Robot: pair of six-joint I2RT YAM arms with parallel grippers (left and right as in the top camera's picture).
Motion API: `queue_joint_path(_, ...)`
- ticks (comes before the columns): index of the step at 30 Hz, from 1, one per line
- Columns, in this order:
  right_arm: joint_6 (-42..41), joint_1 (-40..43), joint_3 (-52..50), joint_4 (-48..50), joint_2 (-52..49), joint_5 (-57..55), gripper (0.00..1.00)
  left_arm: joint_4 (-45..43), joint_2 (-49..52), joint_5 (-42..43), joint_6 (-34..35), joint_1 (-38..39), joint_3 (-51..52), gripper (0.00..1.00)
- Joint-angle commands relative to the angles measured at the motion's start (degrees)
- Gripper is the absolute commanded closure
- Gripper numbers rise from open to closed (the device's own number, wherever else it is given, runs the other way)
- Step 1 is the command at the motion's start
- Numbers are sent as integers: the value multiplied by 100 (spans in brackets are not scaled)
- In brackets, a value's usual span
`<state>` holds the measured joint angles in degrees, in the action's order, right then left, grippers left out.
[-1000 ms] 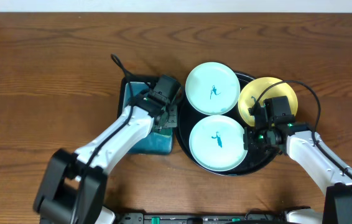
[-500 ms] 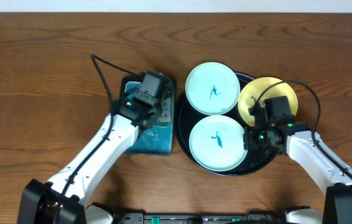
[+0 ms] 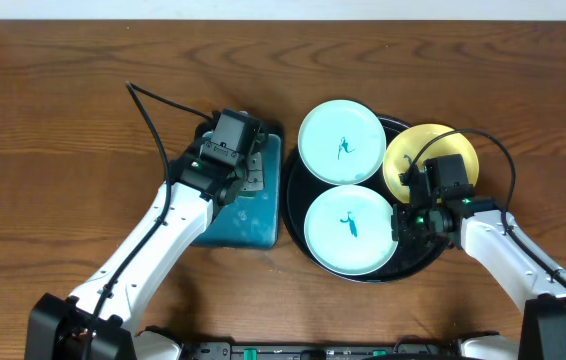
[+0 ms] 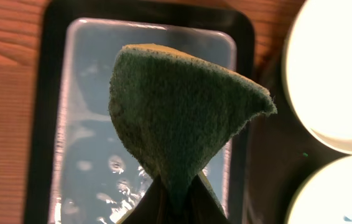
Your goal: Clean dirty plates on tray and stack at the side
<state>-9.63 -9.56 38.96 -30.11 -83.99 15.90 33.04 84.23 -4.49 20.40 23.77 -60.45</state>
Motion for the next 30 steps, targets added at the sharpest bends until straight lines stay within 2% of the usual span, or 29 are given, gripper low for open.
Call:
queue_joint_path(1,4,-28,105,-7,-13,101,99,-74,-118,-772,-308,-35,9,92)
queue_joint_path(5,4,-28,105,-7,-13,103,99,-267,-120,-1145,-697,-35,9,92)
queue_joint_path(12,4,-28,105,-9,-13,103,99,-463,-120,-1172,-1303,-35,9,93)
queue_joint_path(24,4,-28,105,-7,-13,103,99,-509,-120,-1167,-1300,-33,-11,93)
queue_joint_path(30,4,-28,105,-2,-13,101,99,-468,-114,-1123,-1047,-28,-9,93)
